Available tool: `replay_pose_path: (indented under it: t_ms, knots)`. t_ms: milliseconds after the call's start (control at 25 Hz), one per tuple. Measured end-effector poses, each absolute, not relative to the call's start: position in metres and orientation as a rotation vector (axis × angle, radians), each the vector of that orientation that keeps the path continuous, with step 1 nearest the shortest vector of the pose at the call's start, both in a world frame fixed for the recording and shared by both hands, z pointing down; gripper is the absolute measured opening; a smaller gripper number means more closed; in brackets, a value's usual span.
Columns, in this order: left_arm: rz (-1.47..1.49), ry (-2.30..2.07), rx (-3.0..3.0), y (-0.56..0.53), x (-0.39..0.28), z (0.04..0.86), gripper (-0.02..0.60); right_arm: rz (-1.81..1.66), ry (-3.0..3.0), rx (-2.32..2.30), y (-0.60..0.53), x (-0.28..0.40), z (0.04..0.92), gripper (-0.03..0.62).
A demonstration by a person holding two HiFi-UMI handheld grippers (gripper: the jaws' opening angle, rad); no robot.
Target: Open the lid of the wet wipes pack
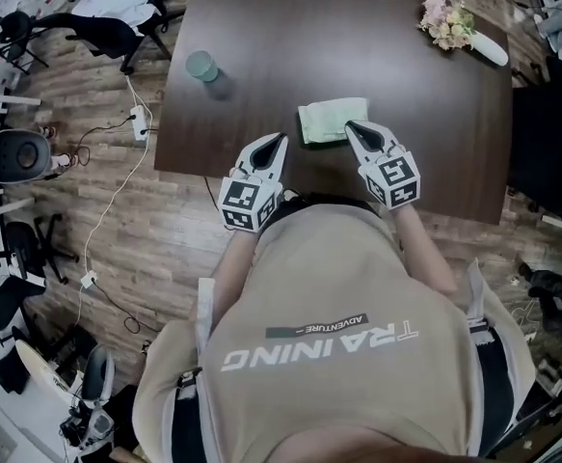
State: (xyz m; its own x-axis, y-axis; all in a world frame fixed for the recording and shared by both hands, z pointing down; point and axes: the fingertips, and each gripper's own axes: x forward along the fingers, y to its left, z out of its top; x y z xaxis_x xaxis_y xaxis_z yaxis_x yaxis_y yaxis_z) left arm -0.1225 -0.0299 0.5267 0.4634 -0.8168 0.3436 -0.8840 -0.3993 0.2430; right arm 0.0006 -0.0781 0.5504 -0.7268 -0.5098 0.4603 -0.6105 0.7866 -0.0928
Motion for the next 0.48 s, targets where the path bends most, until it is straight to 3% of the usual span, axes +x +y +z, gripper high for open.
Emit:
replay_pose_path:
  t_ms: [480]
  knots:
    - [0.420, -1.254, 2.414, -0.088, -0.056, 0.549, 0.009, 0.187, -2.549, 0.763, -0.097, 0.034, 0.576, 0.016]
